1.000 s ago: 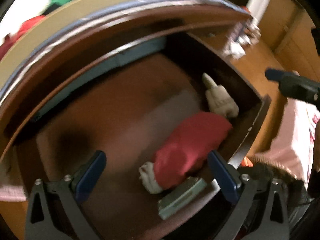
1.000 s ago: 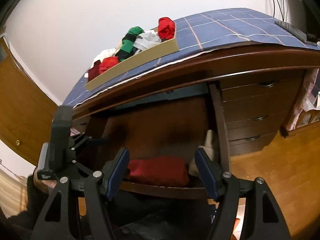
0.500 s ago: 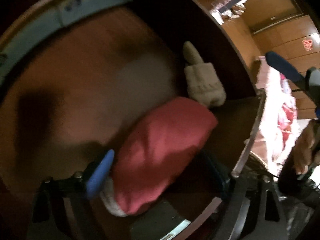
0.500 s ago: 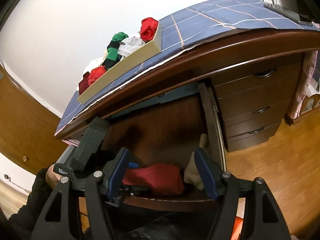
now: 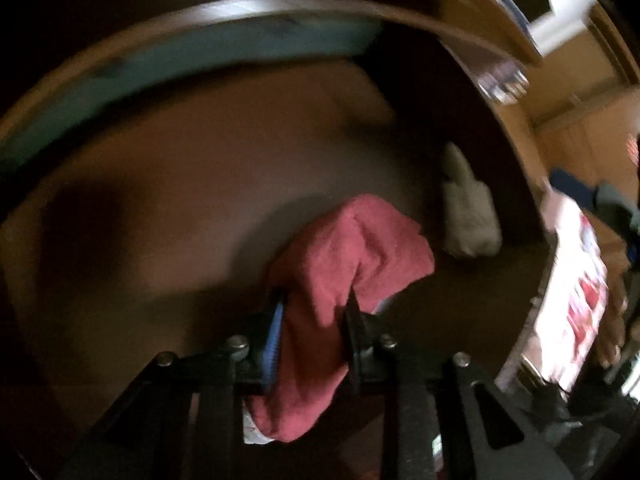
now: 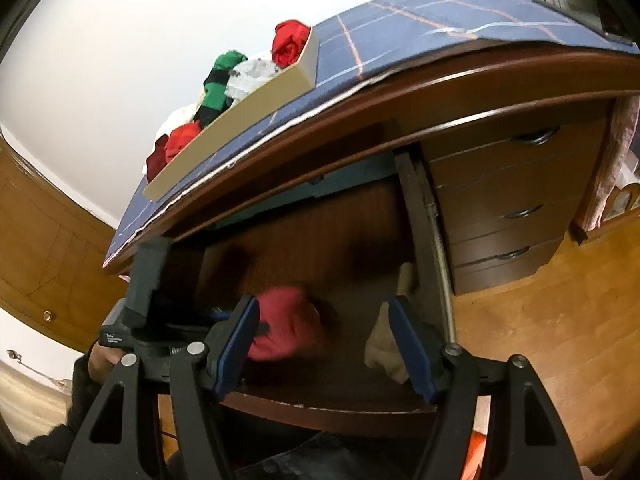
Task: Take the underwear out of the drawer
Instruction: 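Grasp the pink underwear in the drawer with the left tool, then grasp the beige sock with the right tool while the left holds the pink underwear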
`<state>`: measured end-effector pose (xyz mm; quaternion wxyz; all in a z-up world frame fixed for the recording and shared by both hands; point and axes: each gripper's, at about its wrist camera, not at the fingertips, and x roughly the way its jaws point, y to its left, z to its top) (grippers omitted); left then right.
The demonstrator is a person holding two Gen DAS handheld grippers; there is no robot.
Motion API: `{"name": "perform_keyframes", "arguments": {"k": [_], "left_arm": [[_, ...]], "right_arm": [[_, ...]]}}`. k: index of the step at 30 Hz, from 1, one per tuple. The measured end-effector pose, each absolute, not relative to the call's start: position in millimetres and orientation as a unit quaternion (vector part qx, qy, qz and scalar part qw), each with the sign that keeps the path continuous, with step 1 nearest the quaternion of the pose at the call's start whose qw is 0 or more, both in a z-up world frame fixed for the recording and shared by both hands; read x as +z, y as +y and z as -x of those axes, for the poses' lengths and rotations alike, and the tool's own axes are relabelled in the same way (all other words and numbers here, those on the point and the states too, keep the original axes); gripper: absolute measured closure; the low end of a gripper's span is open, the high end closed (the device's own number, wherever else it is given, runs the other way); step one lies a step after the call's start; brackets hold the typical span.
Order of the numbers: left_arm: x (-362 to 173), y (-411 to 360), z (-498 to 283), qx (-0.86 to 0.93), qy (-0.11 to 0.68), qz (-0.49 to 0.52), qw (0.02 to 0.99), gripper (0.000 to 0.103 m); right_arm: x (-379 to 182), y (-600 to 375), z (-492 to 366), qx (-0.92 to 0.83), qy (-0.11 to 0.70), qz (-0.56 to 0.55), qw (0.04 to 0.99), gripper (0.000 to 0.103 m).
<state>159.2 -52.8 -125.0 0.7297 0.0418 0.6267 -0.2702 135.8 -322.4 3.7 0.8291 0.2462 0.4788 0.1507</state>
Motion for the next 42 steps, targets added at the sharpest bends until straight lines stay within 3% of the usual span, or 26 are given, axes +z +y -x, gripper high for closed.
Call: {"name": "perform_keyframes", "arguments": {"k": [5,6,7,9,21,26,29,33,42], "left_arm": [[-116,-15,-150,-0.195,0.598,-0.012,0.778,0.078],[-117,-9,-147,-0.191,0.599,0.002,0.778,0.078],[-119,-5,-143,-0.188,0.599,0.016,0.778,0.078],[-118,4,-139,-0.181,0.595,0.038,0.782,0.078],[-107,61,-133,-0.161,0.563,0.1,0.805,0.078],[-107,71,-135,-0.156,0.557,0.117,0.807,0.078],[-110,68,-136,-0.15,0.556,0.122,0.808,0.078],[-111,71,-138,-0.145,0.558,0.132,0.807,0.078],[-110,70,-138,-0.158,0.555,0.134,0.806,0.078]], "right_arm": [[-9,-300,-141,0.163,0.509,-0.229,0.813,0.034],[-13,-296,-143,0.164,0.515,-0.228,0.81,0.038],[-17,-293,-145,0.162,0.523,-0.228,0.805,0.053],[-28,-288,-149,0.153,0.545,-0.225,0.793,0.064],[-61,-271,-165,0.078,0.616,-0.169,0.765,0.066],[-86,-271,-178,0.113,0.64,-0.253,0.717,0.066],[-78,-259,-175,0.184,0.61,-0.296,0.711,0.066],[-40,-258,-168,0.158,0.565,-0.221,0.779,0.064],[-43,-272,-169,0.06,0.61,-0.111,0.782,0.063]]}}
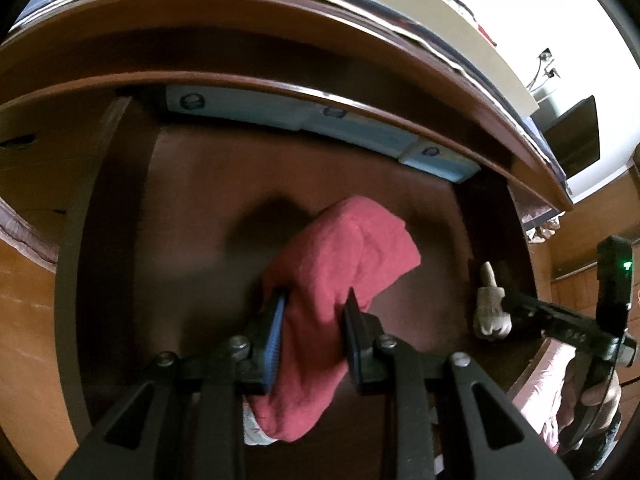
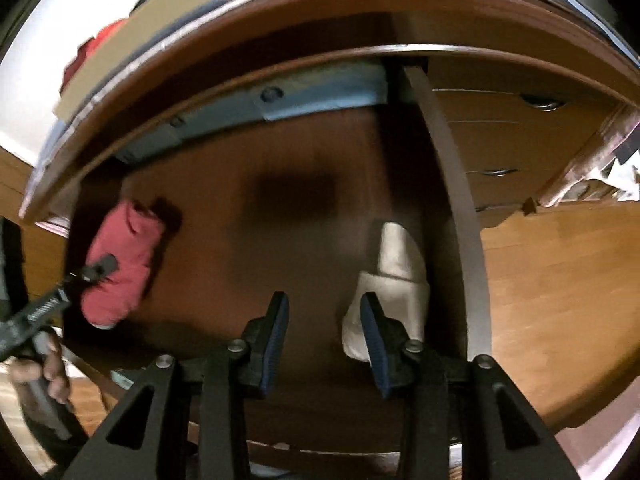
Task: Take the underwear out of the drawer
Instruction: 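Grasp the beige sock with the right tool while the left holds the pink underwear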
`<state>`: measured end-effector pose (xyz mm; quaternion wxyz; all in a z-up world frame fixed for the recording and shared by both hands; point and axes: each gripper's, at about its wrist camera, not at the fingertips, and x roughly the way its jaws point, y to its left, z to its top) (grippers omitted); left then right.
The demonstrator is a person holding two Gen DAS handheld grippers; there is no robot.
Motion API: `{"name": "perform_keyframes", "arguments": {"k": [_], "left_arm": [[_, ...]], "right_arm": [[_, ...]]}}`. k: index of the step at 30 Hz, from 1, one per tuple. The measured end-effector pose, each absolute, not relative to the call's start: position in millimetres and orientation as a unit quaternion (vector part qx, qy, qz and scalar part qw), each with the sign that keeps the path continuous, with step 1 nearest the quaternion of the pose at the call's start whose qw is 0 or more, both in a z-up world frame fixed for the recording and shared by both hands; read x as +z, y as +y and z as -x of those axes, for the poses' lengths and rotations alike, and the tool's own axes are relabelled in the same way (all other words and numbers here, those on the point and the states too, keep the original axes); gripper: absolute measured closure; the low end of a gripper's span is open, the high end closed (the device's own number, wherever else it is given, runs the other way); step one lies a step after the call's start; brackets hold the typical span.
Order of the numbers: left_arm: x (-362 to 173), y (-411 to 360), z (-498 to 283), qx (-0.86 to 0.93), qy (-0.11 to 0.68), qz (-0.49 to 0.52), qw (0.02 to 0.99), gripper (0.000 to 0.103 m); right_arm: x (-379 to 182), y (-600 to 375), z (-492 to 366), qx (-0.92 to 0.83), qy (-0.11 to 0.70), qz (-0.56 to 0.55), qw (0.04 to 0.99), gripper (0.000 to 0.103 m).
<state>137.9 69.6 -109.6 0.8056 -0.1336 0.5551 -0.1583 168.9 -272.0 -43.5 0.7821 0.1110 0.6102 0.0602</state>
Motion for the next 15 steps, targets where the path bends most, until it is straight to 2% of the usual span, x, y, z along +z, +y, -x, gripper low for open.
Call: {"name": "perform_keyframes", "arguments": {"k": [5,7,15], "left_arm": [[-100,69,-134,-0.158,0.541,0.123,0.817,0.078],[-99,69,-134,-0.157,0.538,0.122,0.819,0.078],[-101,73,-134,-0.17,0.539,0.138,0.814,0.078]], "right_arm": [[-52,-267,-168,0.03,0.63,-0.054,0.774,0.061],[-60,-269,-170,0.02,0.642,-0.054,0.764,0.053],[-71,-254,-183,0.016,0.653,0.003,0.757,0.054]]}}
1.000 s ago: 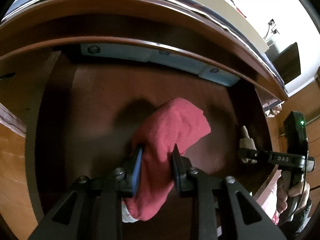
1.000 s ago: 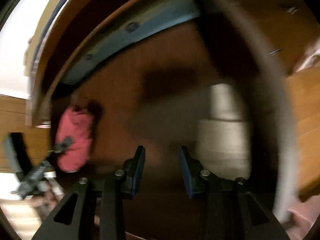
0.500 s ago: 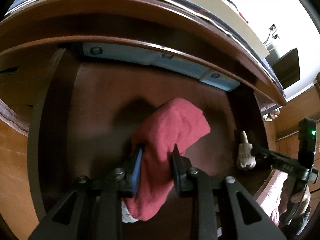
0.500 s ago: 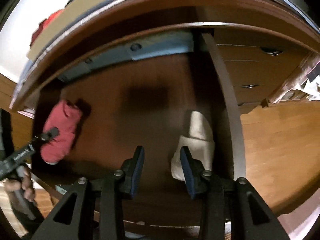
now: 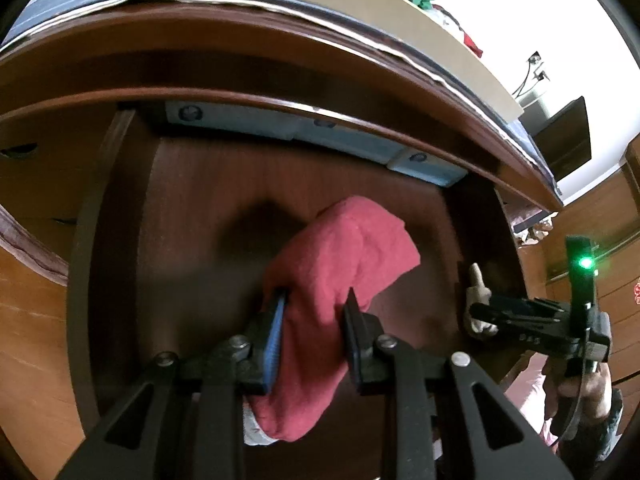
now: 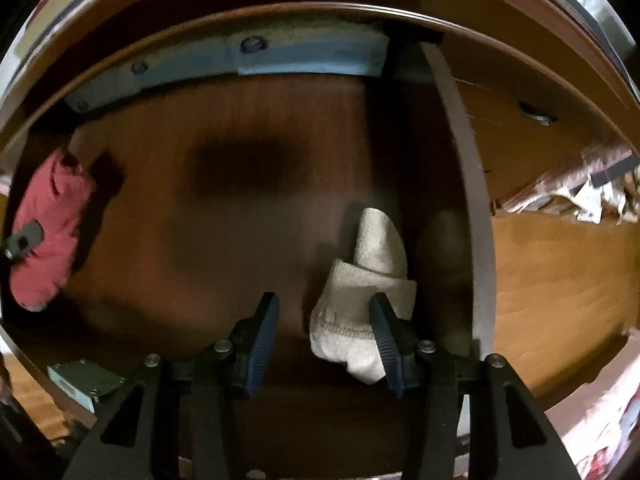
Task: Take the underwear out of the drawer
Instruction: 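Grasp the beige sock with the right tool while the left holds the pink underwear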
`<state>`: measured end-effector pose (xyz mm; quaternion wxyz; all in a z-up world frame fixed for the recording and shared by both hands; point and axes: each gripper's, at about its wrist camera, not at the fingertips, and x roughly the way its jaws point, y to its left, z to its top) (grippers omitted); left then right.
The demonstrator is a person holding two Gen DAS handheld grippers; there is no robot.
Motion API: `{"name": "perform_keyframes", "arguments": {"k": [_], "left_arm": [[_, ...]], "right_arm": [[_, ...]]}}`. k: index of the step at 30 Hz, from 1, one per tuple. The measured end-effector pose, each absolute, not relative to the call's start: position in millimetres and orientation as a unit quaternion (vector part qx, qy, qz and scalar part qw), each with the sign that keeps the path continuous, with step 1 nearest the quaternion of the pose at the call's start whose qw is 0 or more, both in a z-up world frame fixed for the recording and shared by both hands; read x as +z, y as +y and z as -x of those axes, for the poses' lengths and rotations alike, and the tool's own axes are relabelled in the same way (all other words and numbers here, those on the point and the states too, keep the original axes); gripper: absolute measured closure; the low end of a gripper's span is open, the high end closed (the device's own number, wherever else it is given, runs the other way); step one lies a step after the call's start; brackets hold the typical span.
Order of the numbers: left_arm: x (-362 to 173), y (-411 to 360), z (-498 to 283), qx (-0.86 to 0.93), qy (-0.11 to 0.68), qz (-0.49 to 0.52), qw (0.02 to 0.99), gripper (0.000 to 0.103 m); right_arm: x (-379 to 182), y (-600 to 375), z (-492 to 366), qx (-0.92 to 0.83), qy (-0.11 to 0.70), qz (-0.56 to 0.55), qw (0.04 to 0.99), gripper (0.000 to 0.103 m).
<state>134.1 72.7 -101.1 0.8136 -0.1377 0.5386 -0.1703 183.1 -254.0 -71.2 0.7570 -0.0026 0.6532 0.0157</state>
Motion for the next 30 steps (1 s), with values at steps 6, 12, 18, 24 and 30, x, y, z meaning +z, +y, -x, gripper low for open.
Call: {"name": "perform_keyframes", "arguments": {"k": [6,12,18,24,30], "left_arm": [[-99,72,-133,-0.175,0.533,0.141,0.815,0.078],[-101,74,-132,-0.175,0.534,0.142,0.815,0.078],[-102,73,-133,-0.16,0.536,0.143,0.816,0.078],[-103,70,-133,-0.148,0.54,0.138,0.817,0.078],[-105,67,-136,-0.144,0.543,0.141,0.815,0.078]], "right_arm": [[-79,-253,-186,0.006,0.661,0.072,0.747,0.075],[-73,-266,-185,0.025,0.643,0.05,0.764,0.093],[-47,-259,-184,0.113,0.587,-0.039,0.801,0.096],[-31,-254,-194,0.171,0.558,-0.125,0.802,0.094],[-40,-248,-185,0.161,0.561,-0.157,0.797,0.035]]}}
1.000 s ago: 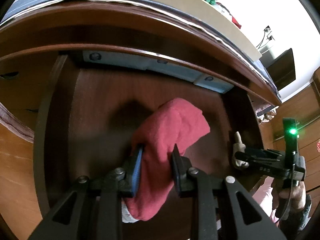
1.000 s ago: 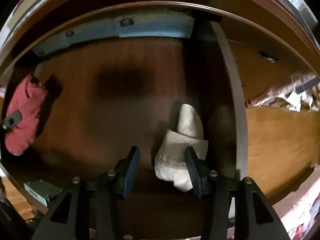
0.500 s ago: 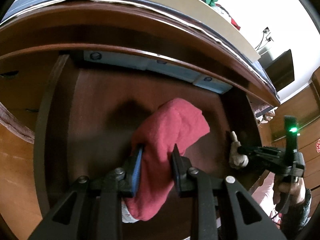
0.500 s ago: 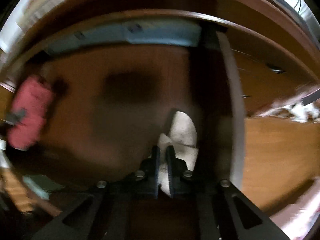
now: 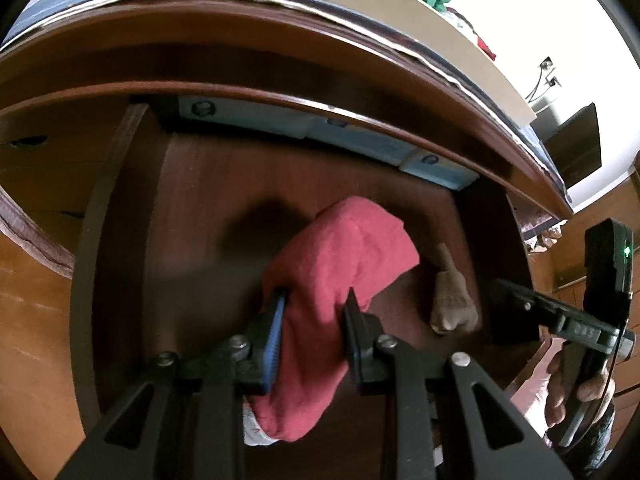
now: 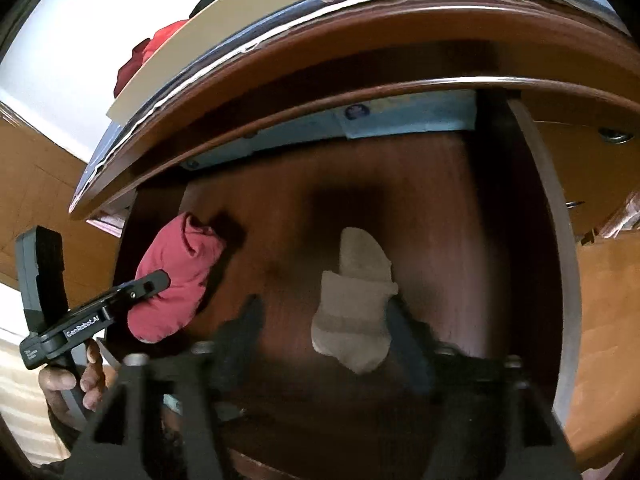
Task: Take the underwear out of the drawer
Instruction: 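Lift the pink underwear and beige sock out of the drawer toward the tray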
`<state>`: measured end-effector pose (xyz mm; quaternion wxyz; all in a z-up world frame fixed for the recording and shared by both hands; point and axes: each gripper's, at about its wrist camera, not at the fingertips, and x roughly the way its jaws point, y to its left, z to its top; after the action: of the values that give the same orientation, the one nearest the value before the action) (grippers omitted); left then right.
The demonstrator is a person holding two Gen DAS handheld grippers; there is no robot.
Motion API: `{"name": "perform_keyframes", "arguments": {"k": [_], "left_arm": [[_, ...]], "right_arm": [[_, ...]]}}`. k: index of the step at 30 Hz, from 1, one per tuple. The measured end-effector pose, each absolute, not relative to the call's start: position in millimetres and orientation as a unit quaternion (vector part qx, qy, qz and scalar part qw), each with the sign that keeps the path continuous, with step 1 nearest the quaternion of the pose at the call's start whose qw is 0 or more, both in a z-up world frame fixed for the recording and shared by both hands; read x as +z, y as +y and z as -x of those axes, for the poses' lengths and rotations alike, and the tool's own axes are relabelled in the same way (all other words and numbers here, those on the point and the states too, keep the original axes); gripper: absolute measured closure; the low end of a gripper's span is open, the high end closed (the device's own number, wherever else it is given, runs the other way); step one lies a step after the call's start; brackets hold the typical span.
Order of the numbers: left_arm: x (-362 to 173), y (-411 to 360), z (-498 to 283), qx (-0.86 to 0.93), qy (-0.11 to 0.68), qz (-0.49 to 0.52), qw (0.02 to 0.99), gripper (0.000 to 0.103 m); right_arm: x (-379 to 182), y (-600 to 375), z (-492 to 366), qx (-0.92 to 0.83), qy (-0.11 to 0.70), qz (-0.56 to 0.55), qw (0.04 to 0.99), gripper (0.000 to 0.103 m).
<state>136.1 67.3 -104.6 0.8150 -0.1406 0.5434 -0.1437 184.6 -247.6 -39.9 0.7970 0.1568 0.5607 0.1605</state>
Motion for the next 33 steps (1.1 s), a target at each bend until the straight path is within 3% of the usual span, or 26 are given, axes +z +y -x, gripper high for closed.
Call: {"name": "perform_keyframes", "arguments": {"k": [8,9,10,11,17,22,33], "left_arm": [[-104,68,-136,-0.144,0.543,0.14,0.815,0.078],[-104,69,-137,-0.143,0.543,0.14,0.815,0.078],[-105,69,-137,-0.142,0.544,0.141,0.815,0.078],[-105,70,-137,-0.142,0.545,0.141,0.815,0.078],[-107,69,-136,-0.136,0.547,0.139,0.814,0.078],[-103,67,-130,-0.133,0.546,0.137,0.816,0.078],[-60,48,-112,-0.168,0.498,0.127,0.841,0.078]], "right_arm": [[-72,-213,-192,0.149,0.616,-0.112,0.765,0.035],[-76,-210,-193,0.147,0.618,-0.114,0.764,0.042],[-78,-208,-195,0.143,0.619,-0.114,0.764,0.055],[-80,-210,-195,0.143,0.621,-0.117,0.762,0.059],[-85,-206,-199,0.135,0.638,-0.118,0.749,0.06],[-83,-207,-193,0.16,0.62,-0.126,0.758,0.068],[-3,-231,-153,0.181,0.486,-0.134,0.844,0.069]]}}
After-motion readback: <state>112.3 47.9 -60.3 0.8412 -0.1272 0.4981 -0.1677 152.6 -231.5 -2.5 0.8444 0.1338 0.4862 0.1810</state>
